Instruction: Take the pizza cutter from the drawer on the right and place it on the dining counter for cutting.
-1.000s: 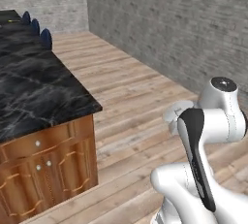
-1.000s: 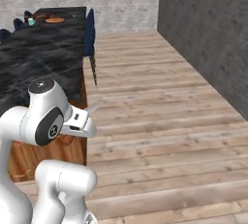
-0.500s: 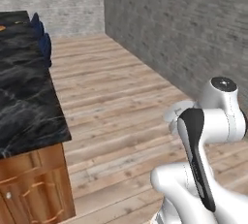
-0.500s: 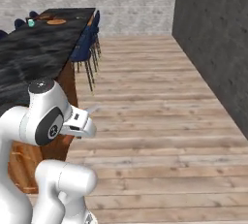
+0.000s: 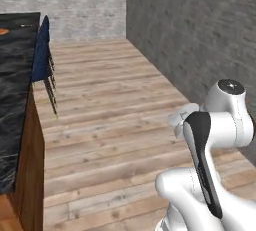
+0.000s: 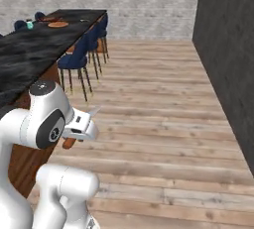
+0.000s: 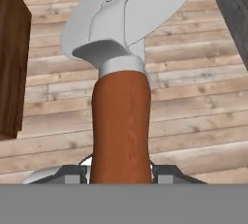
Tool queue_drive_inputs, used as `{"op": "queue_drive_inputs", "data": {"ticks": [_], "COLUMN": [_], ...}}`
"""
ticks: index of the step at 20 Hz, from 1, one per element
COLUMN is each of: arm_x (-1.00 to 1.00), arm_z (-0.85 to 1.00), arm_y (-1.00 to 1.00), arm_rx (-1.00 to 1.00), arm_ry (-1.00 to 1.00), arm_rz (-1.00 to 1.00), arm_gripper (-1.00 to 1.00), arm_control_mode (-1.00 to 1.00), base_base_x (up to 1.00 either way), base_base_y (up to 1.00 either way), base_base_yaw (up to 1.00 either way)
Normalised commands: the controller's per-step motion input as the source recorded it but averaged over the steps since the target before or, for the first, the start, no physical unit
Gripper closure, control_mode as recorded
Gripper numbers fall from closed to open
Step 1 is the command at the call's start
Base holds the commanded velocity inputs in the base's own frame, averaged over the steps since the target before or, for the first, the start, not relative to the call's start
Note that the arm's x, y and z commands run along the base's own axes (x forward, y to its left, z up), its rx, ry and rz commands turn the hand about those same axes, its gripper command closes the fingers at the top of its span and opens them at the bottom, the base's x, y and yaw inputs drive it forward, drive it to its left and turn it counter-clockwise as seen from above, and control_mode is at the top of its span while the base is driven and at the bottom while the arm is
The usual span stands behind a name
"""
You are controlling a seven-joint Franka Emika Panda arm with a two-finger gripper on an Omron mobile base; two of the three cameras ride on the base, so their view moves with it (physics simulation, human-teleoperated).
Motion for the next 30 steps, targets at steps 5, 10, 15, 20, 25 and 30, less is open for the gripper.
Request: {"op": "queue_drive_inputs", "data": {"ticks": [5, 10, 15, 20, 25, 30], "arm_x": [0.00, 0.00, 0.00, 0.00, 0.00, 0.00], "arm_z": [0.00, 0.00, 0.00, 0.00, 0.00, 0.00], "arm_y": [0.00, 0.00, 0.00, 0.00, 0.00, 0.00], "arm_rx": [0.00, 0.00, 0.00, 0.00, 0.00, 0.00], "arm_ry": [0.00, 0.00, 0.00, 0.00, 0.00, 0.00], "arm_rz": [0.00, 0.00, 0.00, 0.00, 0.00, 0.00], "arm_gripper": [1.00, 1.00, 1.00, 1.00, 1.00, 1.00], "arm_control_mode": [1.00, 1.00, 1.00, 1.00, 1.00, 1.00], "base_base_x": [1.00, 1.00, 1.00, 1.00, 1.00, 1.00], "base_base_y": [-0.93, -0.64, -0.52, -0.62, -0.79, -0.84], "base_base_yaw": [0.29, 0.37, 0.43, 0.44, 0.35, 0.33]}}
